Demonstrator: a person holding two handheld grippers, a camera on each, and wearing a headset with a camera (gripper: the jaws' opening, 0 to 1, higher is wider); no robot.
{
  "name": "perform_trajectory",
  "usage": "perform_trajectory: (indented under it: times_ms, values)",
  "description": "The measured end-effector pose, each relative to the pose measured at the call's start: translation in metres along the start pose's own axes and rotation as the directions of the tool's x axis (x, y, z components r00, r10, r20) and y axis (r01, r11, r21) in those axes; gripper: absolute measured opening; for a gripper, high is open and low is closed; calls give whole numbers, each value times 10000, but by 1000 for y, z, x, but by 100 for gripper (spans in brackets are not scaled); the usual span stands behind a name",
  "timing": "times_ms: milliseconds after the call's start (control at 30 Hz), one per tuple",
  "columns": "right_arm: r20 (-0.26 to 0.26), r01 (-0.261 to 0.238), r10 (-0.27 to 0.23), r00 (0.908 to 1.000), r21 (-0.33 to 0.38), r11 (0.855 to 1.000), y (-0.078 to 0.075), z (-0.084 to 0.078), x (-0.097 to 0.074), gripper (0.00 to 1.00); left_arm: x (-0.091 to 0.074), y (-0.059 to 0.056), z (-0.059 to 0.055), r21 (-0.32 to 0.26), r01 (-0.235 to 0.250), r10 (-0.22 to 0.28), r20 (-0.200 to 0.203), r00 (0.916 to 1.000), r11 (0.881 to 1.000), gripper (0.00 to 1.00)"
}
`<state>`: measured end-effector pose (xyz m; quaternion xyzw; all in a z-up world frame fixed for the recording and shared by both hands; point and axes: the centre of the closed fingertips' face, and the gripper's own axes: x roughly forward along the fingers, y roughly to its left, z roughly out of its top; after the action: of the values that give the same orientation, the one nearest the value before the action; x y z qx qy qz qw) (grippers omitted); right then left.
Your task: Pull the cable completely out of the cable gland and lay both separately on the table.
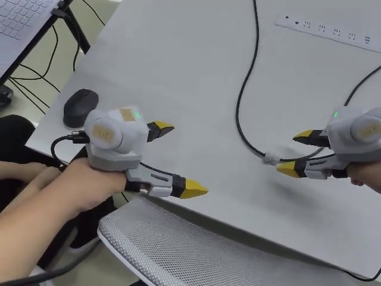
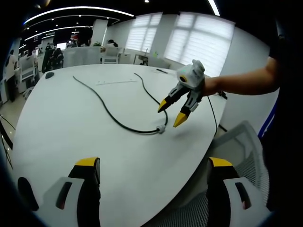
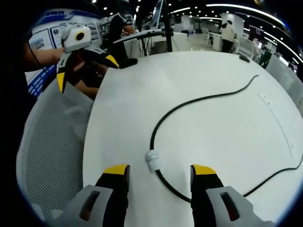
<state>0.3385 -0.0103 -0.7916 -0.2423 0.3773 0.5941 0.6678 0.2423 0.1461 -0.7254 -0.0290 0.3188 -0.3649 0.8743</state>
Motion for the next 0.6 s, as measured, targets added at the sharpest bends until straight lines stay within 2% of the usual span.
perform_trajectory:
  times_ms: [167, 600]
  values:
    - [-257, -188, 181, 9995, -286, 9994, 0, -1, 6, 43, -1, 0, 1, 66, 51, -51, 9, 10000, 10000, 92]
    - [-948, -816, 728, 9928, -919, 9924, 7, -7, 24, 28, -2, 4, -9, 51, 77, -76, -186, 9998, 10000, 91]
